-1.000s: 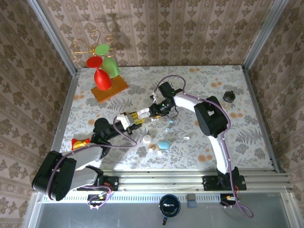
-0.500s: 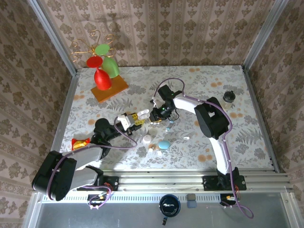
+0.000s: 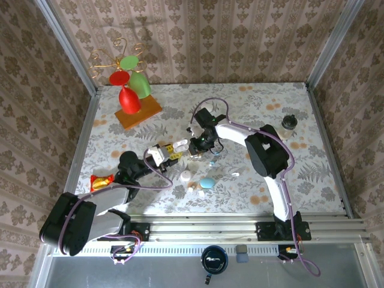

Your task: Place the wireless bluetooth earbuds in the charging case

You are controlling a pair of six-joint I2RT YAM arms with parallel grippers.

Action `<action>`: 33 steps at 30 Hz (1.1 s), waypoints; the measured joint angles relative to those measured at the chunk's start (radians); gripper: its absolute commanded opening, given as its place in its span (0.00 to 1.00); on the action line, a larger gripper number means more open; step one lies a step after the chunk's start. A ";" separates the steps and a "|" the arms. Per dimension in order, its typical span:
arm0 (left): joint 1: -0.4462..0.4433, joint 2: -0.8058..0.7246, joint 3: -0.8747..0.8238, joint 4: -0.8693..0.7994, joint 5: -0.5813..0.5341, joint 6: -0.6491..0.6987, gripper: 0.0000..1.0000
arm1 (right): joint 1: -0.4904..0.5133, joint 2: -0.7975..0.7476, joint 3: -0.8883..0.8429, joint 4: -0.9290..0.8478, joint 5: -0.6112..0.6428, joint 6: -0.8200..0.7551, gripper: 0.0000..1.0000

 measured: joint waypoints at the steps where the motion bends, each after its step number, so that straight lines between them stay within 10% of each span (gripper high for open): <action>1: 0.000 0.000 0.000 0.000 -0.001 0.000 0.00 | 0.000 -0.008 -0.008 0.002 0.016 0.000 0.13; 33: 0.000 0.000 -0.008 0.000 -0.010 0.023 0.00 | -0.154 -0.255 -0.418 0.400 0.352 0.180 0.23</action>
